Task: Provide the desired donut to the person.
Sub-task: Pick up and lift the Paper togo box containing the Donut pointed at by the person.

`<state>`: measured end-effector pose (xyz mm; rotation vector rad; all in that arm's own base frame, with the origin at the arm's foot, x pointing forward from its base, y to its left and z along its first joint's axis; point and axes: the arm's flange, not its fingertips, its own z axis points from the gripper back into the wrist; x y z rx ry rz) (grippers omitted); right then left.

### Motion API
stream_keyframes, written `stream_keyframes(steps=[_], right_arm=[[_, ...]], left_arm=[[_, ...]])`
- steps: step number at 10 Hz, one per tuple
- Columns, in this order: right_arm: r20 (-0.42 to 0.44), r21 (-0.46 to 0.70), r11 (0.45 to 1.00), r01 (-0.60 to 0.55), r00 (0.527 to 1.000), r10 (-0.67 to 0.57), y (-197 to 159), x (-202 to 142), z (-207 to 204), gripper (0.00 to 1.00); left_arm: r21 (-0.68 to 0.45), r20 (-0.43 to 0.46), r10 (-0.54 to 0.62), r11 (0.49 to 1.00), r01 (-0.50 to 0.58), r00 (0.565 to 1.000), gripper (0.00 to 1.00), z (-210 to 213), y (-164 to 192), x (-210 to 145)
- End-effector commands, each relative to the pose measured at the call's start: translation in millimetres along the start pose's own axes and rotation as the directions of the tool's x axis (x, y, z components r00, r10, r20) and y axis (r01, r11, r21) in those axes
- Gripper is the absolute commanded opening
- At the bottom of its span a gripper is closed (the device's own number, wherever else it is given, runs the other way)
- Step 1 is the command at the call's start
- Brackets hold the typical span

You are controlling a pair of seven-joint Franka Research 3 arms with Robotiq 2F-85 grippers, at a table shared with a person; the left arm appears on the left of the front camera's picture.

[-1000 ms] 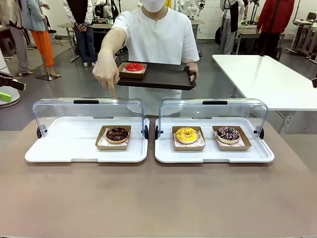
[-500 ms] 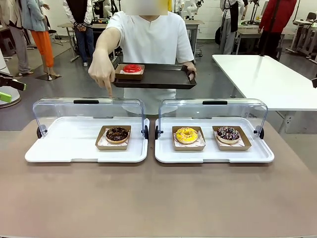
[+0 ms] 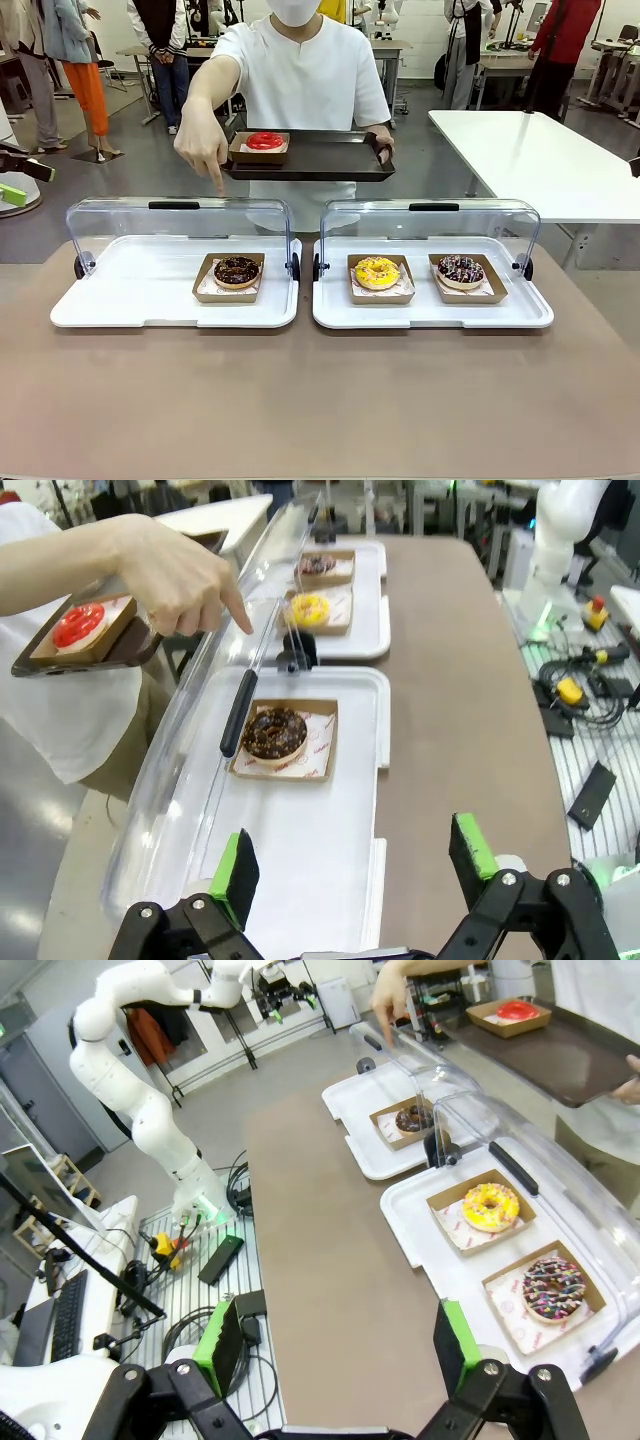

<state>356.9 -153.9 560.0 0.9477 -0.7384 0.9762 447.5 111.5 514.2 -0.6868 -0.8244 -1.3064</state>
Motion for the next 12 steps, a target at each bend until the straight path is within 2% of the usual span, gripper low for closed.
stream_keyframes(steps=[1, 3, 4, 5, 6, 7, 9, 11, 12], right_arm=[[0.016, 0.007, 1.000, -0.010, 1.000, 0.010, -0.5, 0.4, -0.7, 1.00], [0.016, 0.007, 1.000, -0.010, 1.000, 0.010, -0.5, 0.4, -0.7, 1.00], [0.016, 0.007, 1.000, -0.010, 1.000, 0.010, -0.5, 0.4, -0.7, 1.00], [0.016, 0.007, 1.000, -0.010, 1.000, 0.010, -0.5, 0.4, -0.7, 1.00], [0.016, 0.007, 1.000, -0.010, 1.000, 0.010, -0.5, 0.4, -0.7, 1.00], [0.016, 0.007, 1.000, -0.010, 1.000, 0.010, -0.5, 0.4, -0.7, 1.00], [0.016, 0.007, 1.000, -0.010, 1.000, 0.010, -0.5, 0.4, -0.7, 1.00], [0.016, 0.007, 1.000, -0.010, 1.000, 0.010, -0.5, 0.4, -0.7, 1.00], [0.016, 0.007, 1.000, -0.010, 1.000, 0.010, -0.5, 0.4, -0.7, 1.00]], left_arm=[[0.050, -0.256, 0.029, 0.999, -0.017, 0.966, 1.00, -20.6, -19.2, 48.8], [0.010, -0.481, -0.004, 1.000, 0.009, 0.877, 1.00, -54.8, -22.8, 88.6], [-0.051, -0.587, -0.046, 0.999, 0.020, 0.808, 1.00, -83.3, -25.6, 103.3], [-0.112, -0.637, -0.080, 0.994, 0.010, 0.767, 1.00, -109.6, -24.3, 111.2], [-0.155, -0.670, -0.098, 0.988, -0.010, 0.735, 1.00, -133.7, -17.4, 116.9], [-0.185, -0.685, -0.099, 0.982, -0.041, 0.722, 1.00, -155.8, -7.5, 120.3], [-0.213, -0.688, -0.101, 0.975, -0.066, 0.719, 1.00, -200.3, 1.7, 118.1], [-0.209, -0.710, -0.121, 0.977, -0.043, 0.693, 1.00, -233.0, 2.0, 108.2], [-0.172, -0.730, -0.128, 0.985, 0.000, 0.671, 1.00, -248.4, 4.1, 100.9]])
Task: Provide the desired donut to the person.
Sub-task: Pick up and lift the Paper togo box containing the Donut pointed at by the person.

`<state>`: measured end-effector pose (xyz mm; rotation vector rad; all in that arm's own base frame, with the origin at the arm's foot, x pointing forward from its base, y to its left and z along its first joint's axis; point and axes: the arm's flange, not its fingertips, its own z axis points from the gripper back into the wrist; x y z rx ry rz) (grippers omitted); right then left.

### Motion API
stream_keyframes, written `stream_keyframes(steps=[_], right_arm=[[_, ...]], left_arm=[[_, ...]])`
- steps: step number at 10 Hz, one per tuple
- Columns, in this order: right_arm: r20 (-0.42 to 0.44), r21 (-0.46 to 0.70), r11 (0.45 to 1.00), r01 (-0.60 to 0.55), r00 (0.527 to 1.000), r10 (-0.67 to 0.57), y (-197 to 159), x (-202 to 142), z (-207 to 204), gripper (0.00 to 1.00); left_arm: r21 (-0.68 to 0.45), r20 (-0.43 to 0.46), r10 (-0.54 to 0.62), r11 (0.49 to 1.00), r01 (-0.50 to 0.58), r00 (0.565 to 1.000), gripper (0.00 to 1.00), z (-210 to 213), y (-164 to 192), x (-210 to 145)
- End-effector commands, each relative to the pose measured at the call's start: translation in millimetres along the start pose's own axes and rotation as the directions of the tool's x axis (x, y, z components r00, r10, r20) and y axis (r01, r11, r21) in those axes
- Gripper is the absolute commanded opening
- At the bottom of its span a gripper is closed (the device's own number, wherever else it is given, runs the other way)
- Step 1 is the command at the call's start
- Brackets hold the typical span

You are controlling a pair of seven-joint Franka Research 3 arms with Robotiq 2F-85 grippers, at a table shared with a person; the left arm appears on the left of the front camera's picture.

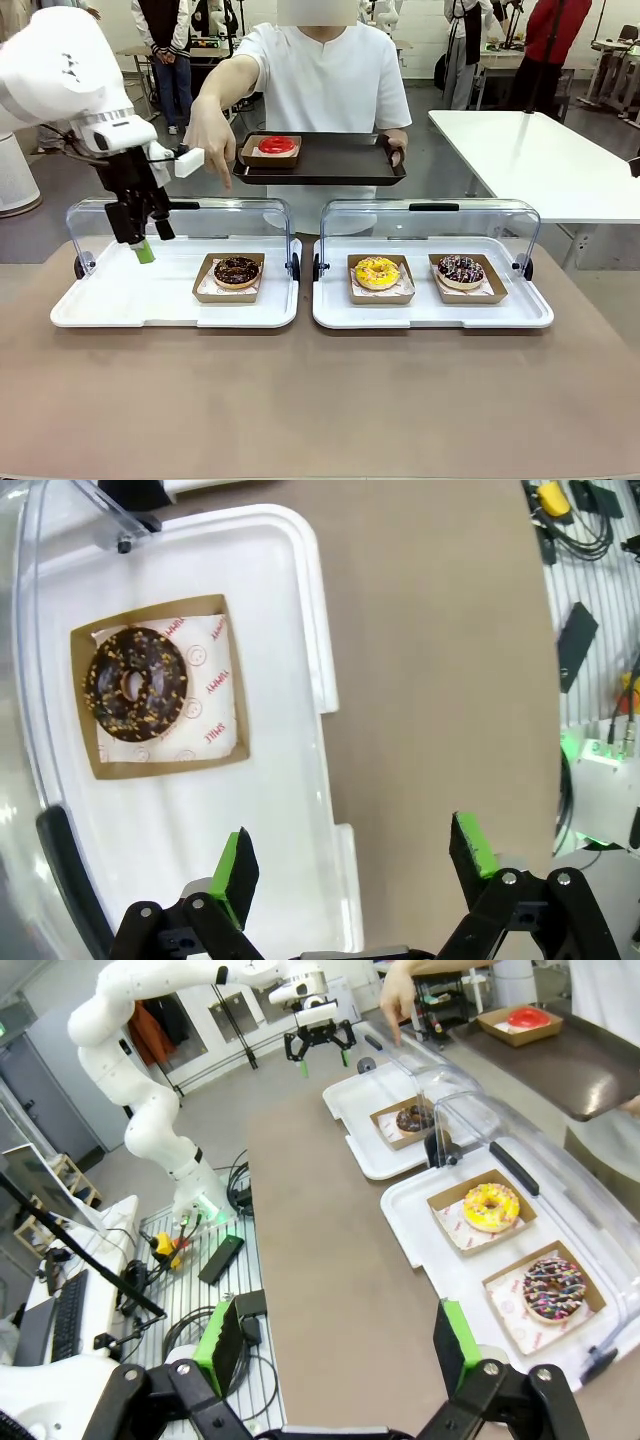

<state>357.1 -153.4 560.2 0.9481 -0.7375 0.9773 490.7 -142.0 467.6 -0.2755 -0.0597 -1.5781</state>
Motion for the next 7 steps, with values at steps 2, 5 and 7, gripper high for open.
stream_keyframes(steps=[2, 5, 7], right_arm=[[0.016, 0.006, 1.000, -0.009, 1.000, 0.009, -0.5, 0.1, -0.4, 1.00], [0.016, 0.006, 1.000, -0.009, 1.000, 0.009, -0.5, 0.1, -0.4, 1.00], [0.016, 0.006, 1.000, -0.009, 1.000, 0.009, -0.5, 0.1, -0.4, 1.00]], left_arm=[[0.156, -0.084, -0.011, 0.987, 0.024, 0.996, 1.00, -24.9, 3.8, 10.1], [0.087, -0.040, -0.026, 0.996, 0.029, 0.999, 1.00, -14.9, 8.7, 9.2], [0.087, -0.040, -0.026, 0.996, 0.029, 0.999, 1.00, -14.9, 8.7, 9.2]])
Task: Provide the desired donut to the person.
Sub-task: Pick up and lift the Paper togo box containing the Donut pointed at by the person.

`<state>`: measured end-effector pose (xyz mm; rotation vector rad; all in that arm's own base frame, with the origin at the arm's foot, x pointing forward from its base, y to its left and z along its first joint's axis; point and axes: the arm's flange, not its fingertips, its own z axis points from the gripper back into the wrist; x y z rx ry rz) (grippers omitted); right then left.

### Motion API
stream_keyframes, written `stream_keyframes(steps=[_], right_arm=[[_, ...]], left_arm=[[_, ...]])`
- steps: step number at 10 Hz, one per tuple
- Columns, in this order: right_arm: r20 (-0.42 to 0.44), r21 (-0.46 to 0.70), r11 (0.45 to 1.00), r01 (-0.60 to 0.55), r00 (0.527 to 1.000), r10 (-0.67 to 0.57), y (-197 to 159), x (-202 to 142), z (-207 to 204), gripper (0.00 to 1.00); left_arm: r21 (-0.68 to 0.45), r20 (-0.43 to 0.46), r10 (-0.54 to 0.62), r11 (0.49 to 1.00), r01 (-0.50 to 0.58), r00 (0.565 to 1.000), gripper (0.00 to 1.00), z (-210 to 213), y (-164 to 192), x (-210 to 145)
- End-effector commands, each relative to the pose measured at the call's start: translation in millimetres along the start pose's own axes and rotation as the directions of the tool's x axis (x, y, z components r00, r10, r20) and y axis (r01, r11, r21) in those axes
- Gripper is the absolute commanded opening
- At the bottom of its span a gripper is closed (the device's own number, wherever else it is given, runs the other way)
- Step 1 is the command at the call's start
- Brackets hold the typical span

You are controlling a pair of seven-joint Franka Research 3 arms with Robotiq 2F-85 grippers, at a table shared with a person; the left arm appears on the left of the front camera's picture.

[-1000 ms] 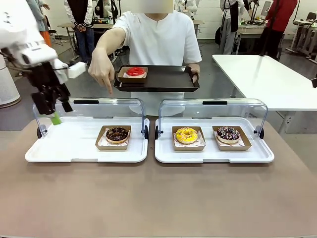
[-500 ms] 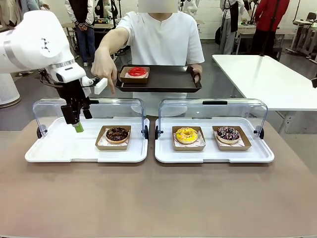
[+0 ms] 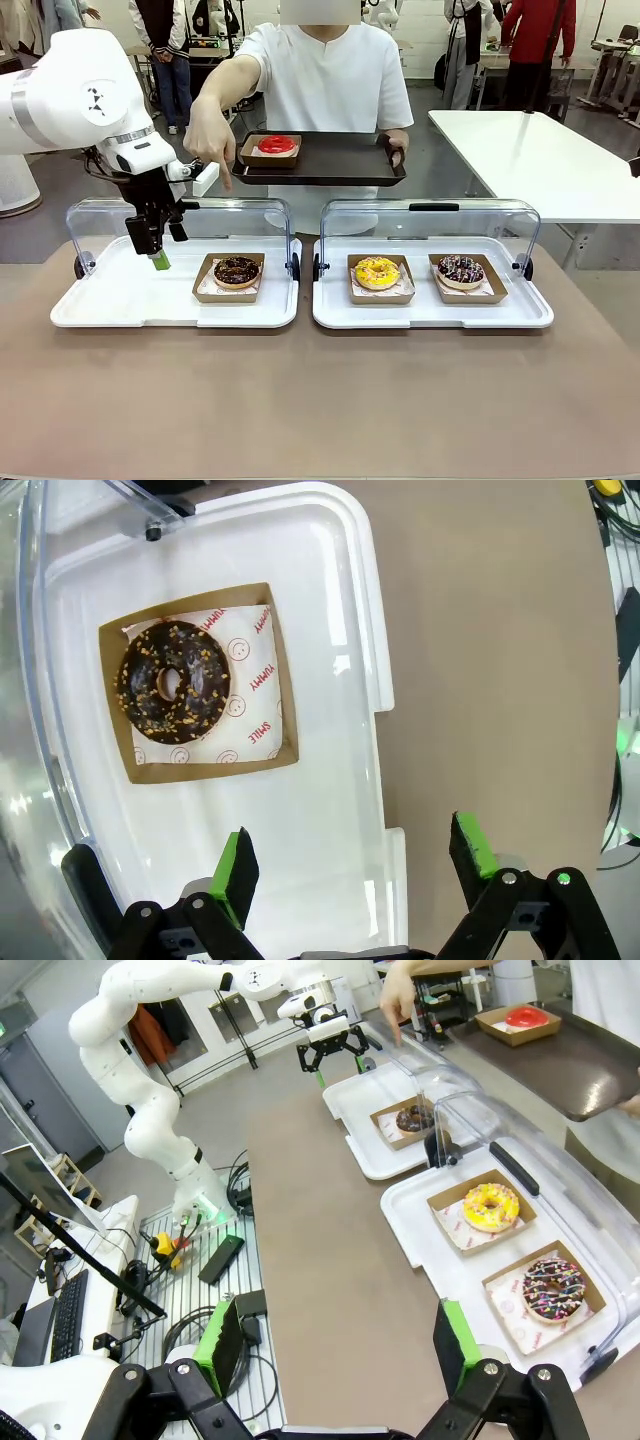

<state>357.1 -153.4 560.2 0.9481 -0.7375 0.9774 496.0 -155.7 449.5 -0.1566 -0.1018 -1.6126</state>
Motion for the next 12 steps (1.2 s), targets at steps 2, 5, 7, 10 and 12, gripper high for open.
stream_keyframes(steps=[2, 5, 7, 10, 12], right_arm=[[0.016, 0.005, 1.000, -0.009, 1.000, 0.009, -0.5, 0.0, -0.4, 1.00], [0.016, 0.005, 1.000, -0.009, 1.000, 0.009, -0.5, 0.0, -0.4, 1.00], [0.016, 0.005, 1.000, -0.009, 1.000, 0.009, -0.5, 0.0, -0.4, 1.00], [0.016, 0.005, 1.000, -0.009, 1.000, 0.009, -0.5, 0.0, -0.4, 1.00], [0.016, 0.005, 1.000, -0.009, 1.000, 0.009, -0.5, 0.0, -0.4, 1.00]], left_arm=[[-0.011, 0.013, 0.010, 1.000, -0.009, 1.000, 1.00, 4.7, 1.0, -0.6], [-0.004, 0.000, 0.000, 1.000, 0.000, 1.000, 1.00, 1.7, 0.1, 0.2], [0.034, -0.084, -0.006, 0.999, 0.008, 0.996, 1.00, -15.0, -12.1, 15.5], [0.077, -0.174, -0.009, 0.997, 0.023, 0.985, 1.00, -45.8, -29.1, 47.5], [0.090, -0.197, 0.003, 0.996, 0.015, 0.980, 1.00, -66.6, -28.1, 56.9]])
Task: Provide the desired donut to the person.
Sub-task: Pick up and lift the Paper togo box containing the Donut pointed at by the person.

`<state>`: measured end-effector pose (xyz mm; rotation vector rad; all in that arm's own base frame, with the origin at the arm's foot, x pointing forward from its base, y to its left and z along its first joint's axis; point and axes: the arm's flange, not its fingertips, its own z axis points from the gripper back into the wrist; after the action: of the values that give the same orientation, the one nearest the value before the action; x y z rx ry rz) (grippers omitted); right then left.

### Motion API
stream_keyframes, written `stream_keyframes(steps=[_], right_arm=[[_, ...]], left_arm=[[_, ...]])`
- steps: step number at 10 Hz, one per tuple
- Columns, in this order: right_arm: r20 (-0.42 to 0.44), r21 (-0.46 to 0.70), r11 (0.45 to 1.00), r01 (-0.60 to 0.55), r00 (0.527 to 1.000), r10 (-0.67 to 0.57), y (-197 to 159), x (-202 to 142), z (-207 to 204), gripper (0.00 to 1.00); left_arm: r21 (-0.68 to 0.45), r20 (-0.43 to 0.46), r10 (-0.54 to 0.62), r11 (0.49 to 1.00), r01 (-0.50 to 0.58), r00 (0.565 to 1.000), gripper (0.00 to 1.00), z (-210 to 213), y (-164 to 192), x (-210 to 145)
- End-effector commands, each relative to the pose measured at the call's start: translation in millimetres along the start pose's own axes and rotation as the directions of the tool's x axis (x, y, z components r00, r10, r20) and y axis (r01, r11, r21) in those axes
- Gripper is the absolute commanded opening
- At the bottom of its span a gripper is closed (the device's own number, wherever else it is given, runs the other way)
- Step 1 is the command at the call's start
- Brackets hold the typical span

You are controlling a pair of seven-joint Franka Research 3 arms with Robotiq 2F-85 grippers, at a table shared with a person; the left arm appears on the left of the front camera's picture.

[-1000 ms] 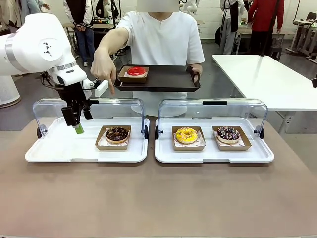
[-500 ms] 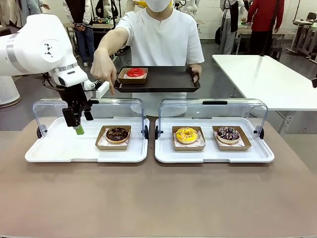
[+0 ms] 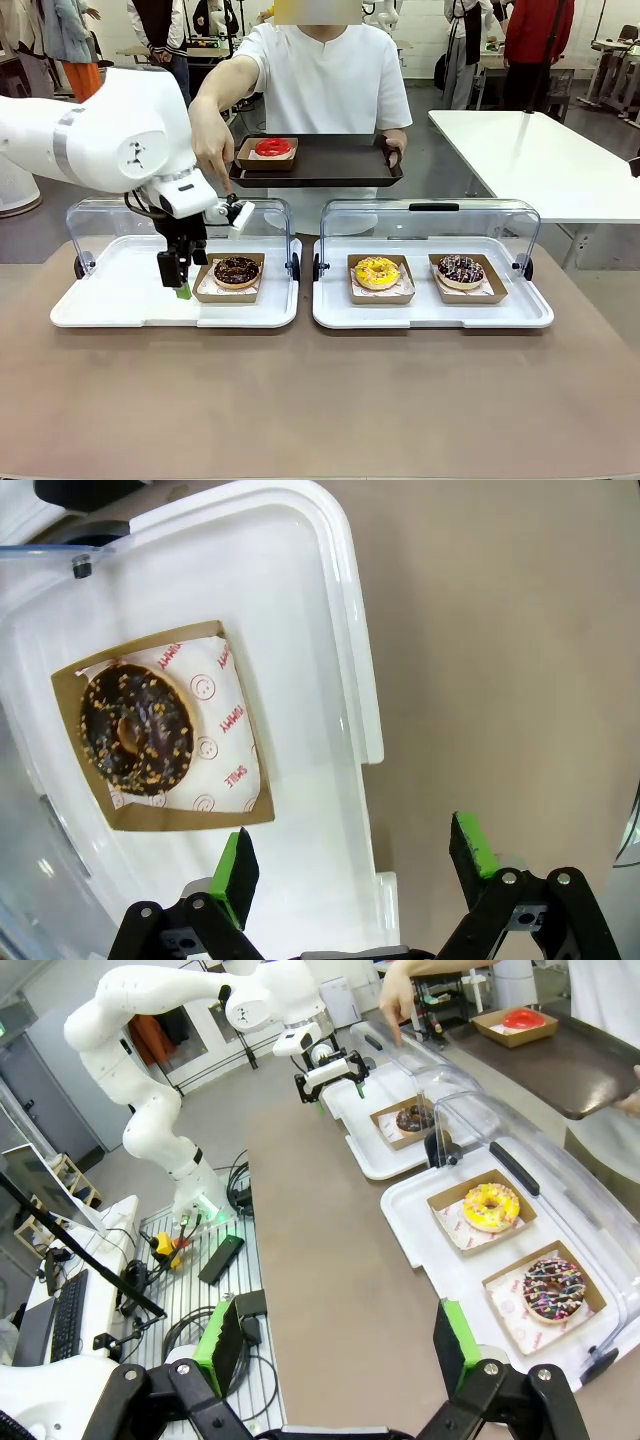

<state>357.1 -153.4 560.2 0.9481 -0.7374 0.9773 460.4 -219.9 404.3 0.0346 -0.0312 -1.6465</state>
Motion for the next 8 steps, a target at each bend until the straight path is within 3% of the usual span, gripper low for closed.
stream_keyframes(steps=[1, 8], right_arm=[[0.016, 0.005, 1.000, -0.009, 1.000, 0.009, -0.5, 0.1, -0.4, 1.00], [0.016, 0.005, 1.000, -0.009, 1.000, 0.009, -0.5, 0.1, -0.4, 1.00]], left_arm=[[0.018, -0.039, 0.034, 0.999, -0.034, 0.999, 1.00, -18.6, 4.1, 1.6], [0.015, 0.019, 0.031, 0.999, -0.031, 0.999, 1.00, -49.0, 37.3, -15.1]])
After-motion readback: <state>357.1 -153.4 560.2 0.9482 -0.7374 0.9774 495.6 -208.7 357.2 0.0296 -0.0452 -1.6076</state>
